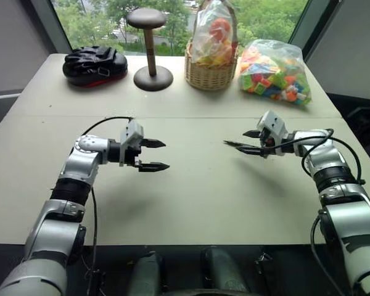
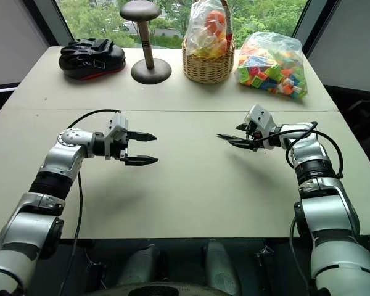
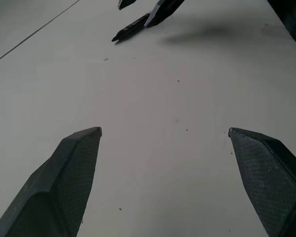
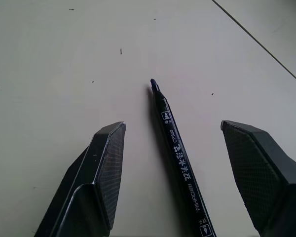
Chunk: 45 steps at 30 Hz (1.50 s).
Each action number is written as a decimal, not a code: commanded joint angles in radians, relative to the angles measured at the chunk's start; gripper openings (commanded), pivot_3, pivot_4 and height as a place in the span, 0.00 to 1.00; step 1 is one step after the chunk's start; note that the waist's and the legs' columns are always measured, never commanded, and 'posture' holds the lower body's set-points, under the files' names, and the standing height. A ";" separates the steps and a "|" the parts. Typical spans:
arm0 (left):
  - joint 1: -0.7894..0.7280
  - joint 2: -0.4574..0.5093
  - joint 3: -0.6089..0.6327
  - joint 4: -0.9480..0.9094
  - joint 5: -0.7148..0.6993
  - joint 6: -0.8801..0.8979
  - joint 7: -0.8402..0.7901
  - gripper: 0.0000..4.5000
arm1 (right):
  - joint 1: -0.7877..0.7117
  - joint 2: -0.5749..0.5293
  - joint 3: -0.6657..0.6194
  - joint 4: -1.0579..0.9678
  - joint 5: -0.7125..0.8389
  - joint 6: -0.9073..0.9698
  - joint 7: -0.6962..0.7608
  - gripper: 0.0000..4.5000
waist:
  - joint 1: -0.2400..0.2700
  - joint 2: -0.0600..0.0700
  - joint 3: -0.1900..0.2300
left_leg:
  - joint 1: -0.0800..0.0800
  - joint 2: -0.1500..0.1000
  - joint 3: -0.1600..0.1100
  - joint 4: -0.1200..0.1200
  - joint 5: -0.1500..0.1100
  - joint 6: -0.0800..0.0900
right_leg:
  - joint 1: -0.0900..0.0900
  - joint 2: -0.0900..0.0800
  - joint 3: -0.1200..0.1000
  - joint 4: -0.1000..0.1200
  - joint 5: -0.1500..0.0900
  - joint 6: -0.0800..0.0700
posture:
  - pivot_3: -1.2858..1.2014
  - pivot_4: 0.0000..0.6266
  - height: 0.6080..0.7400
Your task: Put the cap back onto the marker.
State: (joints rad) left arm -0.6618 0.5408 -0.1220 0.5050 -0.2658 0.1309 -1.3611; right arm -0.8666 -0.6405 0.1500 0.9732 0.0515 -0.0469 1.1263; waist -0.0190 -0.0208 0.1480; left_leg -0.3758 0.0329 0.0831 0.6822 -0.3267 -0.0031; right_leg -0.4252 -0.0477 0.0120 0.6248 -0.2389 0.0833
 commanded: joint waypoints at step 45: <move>0.094 0.003 0.053 -0.149 -0.013 0.021 0.123 0.97 | 0.227 0.094 -0.073 -0.535 0.040 0.343 -0.060 0.87 | 0.004 0.000 0.000 | 0.002 -0.001 0.000 0.001 0.000 0.000 | -0.001 -0.002 0.001 0.006 0.000 0.000 | 0.52 0.24 1.00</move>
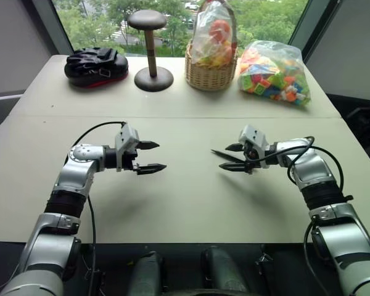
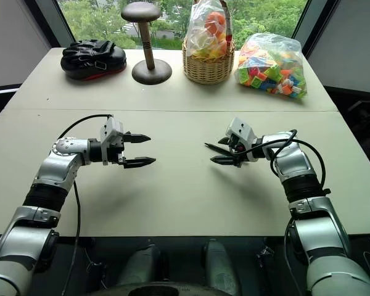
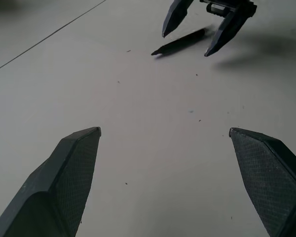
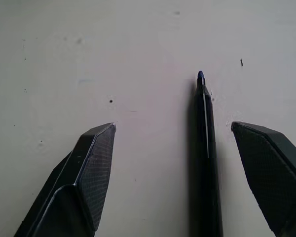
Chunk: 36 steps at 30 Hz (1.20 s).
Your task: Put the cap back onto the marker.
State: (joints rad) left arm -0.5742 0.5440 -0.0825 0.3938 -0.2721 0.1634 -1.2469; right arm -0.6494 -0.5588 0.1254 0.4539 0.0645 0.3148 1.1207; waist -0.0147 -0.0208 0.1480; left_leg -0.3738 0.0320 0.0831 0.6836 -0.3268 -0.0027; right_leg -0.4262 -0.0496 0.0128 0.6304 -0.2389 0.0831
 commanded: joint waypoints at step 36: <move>0.015 -0.003 0.026 0.001 0.004 -0.053 0.052 0.97 | 0.237 0.022 -0.045 -0.164 0.063 0.009 -0.244 0.12 | 0.001 -0.002 -0.001 | 0.000 0.000 -0.001 0.000 0.000 0.000 | 0.001 0.001 0.000 0.000 0.000 0.000 | 0.52 0.24 1.00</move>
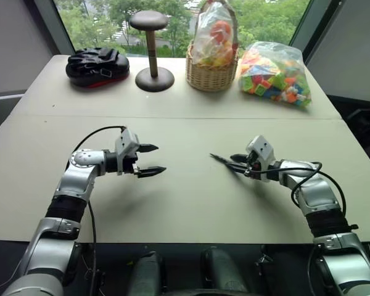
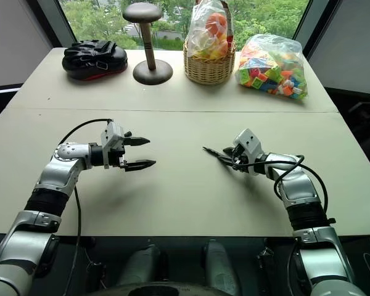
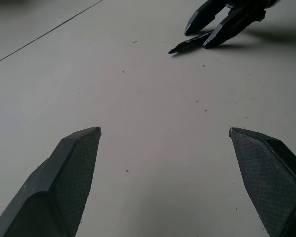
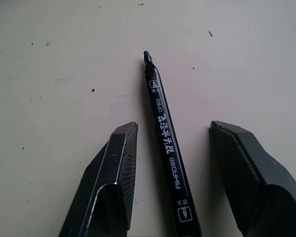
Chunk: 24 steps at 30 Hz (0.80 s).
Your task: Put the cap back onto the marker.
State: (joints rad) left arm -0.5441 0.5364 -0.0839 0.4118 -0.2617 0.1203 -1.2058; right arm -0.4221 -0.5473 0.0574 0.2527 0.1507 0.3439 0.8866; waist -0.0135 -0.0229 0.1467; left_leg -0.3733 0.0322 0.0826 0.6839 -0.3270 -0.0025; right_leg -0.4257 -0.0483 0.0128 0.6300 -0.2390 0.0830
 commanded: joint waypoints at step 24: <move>-0.231 0.137 0.114 0.447 0.096 -0.165 0.137 0.97 | -0.244 -0.069 0.087 -0.586 0.149 0.555 0.005 0.00 | 0.004 0.001 0.001 | -0.004 0.001 -0.001 -0.001 -0.001 0.002 | -0.002 0.000 -0.003 0.000 -0.001 -0.001 | 0.52 0.24 1.00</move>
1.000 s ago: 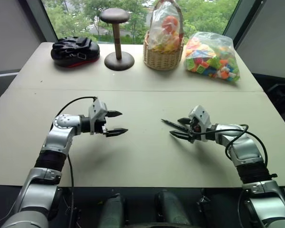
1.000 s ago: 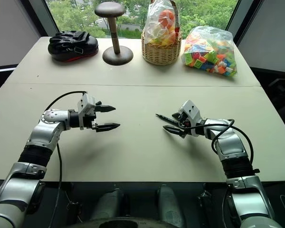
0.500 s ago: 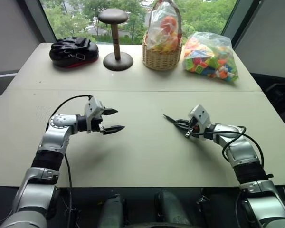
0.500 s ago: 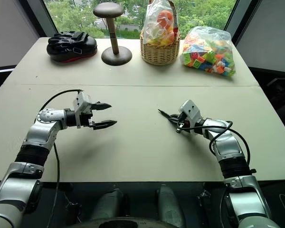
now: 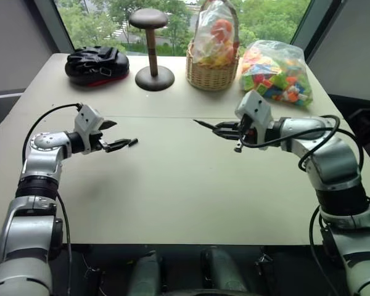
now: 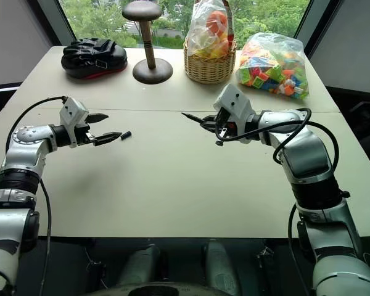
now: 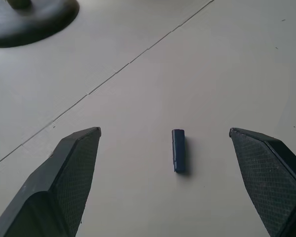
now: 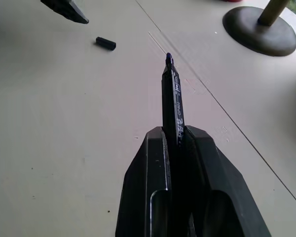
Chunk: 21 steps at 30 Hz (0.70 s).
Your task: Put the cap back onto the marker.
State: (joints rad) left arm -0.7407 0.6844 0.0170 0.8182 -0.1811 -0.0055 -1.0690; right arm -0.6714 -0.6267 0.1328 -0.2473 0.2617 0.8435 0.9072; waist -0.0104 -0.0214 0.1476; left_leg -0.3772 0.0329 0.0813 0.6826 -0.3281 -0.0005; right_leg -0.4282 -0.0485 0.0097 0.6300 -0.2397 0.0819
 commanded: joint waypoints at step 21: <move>-0.124 -0.134 -0.016 0.330 0.151 -0.207 0.074 0.97 | 0.075 0.024 0.021 -0.173 0.078 0.093 -0.153 0.00 | -0.002 -0.001 0.000 | -0.002 -0.001 -0.001 0.002 -0.001 0.001 | 0.000 -0.001 -0.002 -0.001 0.000 0.000 | 0.52 0.24 1.00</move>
State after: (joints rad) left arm -0.8449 0.5483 0.0062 1.1331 -0.0465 -0.2057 -0.9993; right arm -0.5909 -0.5958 0.1822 -0.3878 0.3297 0.9535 0.7605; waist -0.0124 -0.0223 0.1471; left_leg -0.3791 0.0316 0.0803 0.6843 -0.3287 0.0006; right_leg -0.4285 -0.0495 0.0078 0.6293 -0.2395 0.0822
